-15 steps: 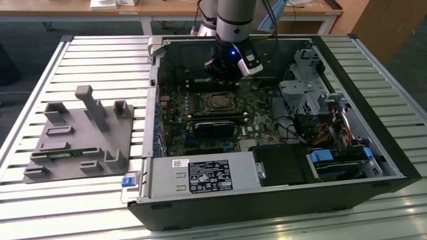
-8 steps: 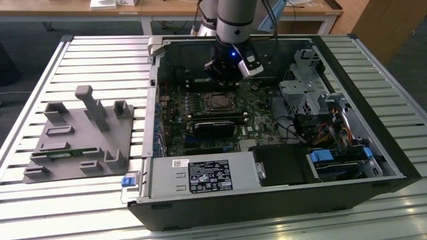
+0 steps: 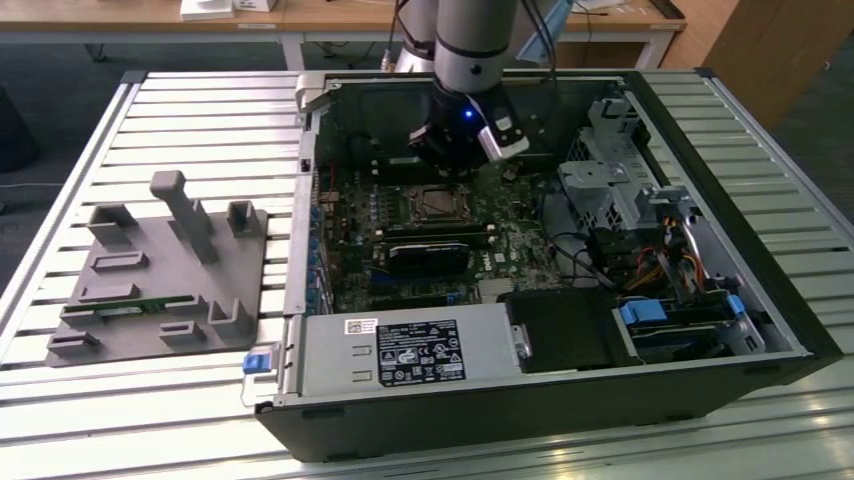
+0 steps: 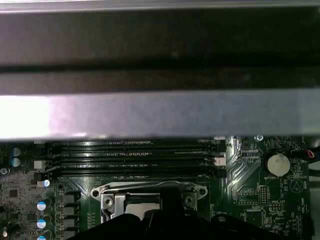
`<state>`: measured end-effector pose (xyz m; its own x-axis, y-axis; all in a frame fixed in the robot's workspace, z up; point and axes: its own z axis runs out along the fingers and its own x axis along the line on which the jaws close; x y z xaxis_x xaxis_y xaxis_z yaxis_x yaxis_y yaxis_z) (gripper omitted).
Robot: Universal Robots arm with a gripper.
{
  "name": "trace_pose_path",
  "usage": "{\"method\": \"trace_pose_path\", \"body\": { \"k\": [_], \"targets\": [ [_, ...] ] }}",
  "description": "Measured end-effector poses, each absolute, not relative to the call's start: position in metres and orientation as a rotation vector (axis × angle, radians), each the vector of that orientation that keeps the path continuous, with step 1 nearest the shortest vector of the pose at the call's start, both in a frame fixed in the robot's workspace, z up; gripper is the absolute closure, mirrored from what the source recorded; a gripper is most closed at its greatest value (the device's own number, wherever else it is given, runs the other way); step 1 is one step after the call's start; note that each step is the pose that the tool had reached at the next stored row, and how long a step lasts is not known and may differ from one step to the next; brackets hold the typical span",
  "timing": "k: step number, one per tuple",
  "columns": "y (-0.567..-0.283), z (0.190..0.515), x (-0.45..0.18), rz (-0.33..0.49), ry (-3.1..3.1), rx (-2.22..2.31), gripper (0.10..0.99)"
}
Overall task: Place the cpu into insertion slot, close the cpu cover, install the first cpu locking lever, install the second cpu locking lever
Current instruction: 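Install the second cpu locking lever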
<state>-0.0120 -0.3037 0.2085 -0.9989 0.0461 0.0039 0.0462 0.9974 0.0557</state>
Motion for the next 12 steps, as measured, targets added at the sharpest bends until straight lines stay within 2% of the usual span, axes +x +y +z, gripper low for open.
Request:
{"method": "trace_pose_path", "body": {
  "k": [6,12],
  "targets": [
    [-0.309,0.211,-0.012,-0.088,-3.137,-0.073,0.976],
    [-0.309,0.235,-0.012,-0.088,-3.137,-0.073,0.976]
  ]
}}
